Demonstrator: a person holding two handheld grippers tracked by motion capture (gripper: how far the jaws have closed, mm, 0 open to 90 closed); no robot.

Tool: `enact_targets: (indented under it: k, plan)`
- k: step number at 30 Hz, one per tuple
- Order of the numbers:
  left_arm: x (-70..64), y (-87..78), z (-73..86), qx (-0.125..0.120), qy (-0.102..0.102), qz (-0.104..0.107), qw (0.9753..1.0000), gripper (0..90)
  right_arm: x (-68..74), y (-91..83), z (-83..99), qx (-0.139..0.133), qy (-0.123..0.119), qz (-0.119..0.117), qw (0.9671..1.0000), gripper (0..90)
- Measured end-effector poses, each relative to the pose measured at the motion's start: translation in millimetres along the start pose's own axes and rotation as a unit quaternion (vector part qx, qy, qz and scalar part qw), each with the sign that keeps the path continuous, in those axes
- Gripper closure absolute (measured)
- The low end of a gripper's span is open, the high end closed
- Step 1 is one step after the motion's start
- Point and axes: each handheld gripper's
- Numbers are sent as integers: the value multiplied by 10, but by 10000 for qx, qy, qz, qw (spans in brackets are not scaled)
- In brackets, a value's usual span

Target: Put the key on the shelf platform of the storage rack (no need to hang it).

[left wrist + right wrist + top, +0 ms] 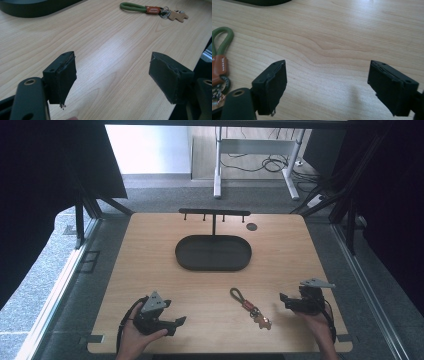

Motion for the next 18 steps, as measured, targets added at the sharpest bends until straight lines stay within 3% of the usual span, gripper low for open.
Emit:
enact_targets:
  k: [11, 18]
  plan:
    - [-77, -12, 0, 13, 125, 51, 9999, 225, -36, -167, 13, 25, -47, -71, 10000, 207]
    - [-44, -21, 11, -13, 78, 34, 10000, 224, -73, -174, 38, 43, 9, -50, 10000, 227]
Point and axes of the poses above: each handheld gripper's, and its own axes: y roughly forward along the jaws, z roughly out of its underside, x roughly to its left, and after that the axes turned 9 degrees about y, right-handed
